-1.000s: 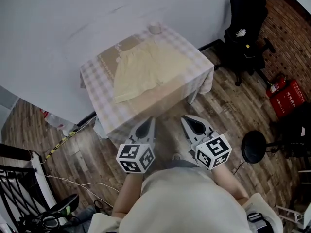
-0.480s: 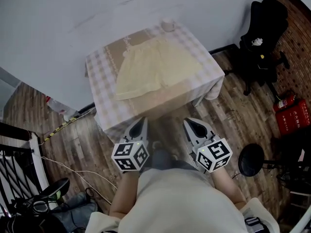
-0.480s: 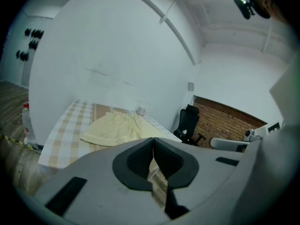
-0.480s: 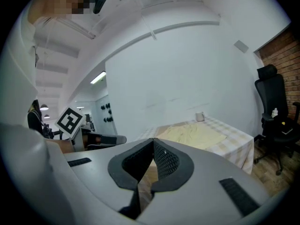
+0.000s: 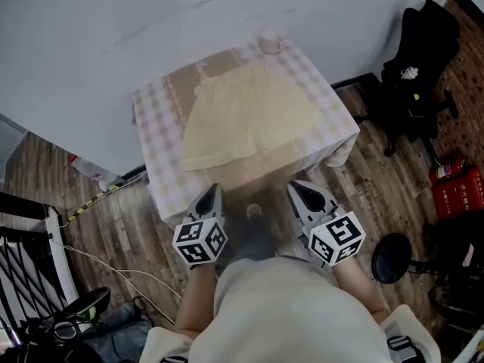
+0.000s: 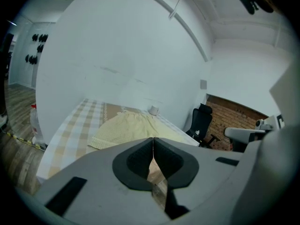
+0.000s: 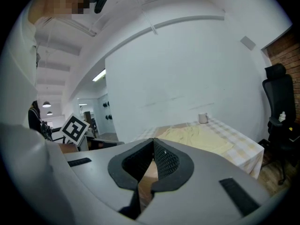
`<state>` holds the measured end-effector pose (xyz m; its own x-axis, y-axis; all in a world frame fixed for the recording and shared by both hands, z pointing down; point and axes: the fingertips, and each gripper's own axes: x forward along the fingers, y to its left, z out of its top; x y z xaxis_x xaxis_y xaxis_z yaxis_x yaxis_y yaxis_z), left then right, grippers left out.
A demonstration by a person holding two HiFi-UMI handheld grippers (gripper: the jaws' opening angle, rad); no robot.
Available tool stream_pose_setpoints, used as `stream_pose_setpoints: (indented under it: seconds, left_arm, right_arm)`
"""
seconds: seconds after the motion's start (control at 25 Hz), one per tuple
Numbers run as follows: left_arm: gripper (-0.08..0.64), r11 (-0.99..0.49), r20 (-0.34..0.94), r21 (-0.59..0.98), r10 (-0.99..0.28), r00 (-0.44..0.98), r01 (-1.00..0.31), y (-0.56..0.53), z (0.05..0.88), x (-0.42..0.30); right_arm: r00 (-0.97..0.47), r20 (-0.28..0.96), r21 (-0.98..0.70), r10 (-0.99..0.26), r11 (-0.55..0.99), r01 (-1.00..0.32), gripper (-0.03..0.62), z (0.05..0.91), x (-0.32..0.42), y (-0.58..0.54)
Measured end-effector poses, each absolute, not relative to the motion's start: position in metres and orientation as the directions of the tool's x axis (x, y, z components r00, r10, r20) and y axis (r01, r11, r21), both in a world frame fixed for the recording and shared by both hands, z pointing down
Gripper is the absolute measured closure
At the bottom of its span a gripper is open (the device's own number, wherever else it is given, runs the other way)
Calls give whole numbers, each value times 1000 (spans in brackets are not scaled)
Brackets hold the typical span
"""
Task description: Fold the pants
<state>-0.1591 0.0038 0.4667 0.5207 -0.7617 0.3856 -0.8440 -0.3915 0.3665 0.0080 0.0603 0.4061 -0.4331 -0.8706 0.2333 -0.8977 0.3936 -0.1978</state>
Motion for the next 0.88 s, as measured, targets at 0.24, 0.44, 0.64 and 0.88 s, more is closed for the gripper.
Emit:
stream_pose_setpoints:
  seconds: [0.24,0.44,0.64,0.88]
  left_arm:
    - [555,-365,401,330,-780,480,-870,-43,478,-167]
    - [555,-328,437,297,-789,433,-897,-77,495,-183]
    - [555,-293,496,253,-779,384,-922,-98,522,-205]
    - [555,-280,559,210,-752,350,-937,-115,551,-225]
  right_arm:
    - [-470,249,-170,-847,439,-882,592,401,3,4]
    - [-514,253,-151,-820,491,-858,592,393,-12,-41]
    - [-541,262,-140,-799,523,-840,592,392,-26,-75]
    - [-570,280,-140,-773,554,-820,592,397,-39,-108]
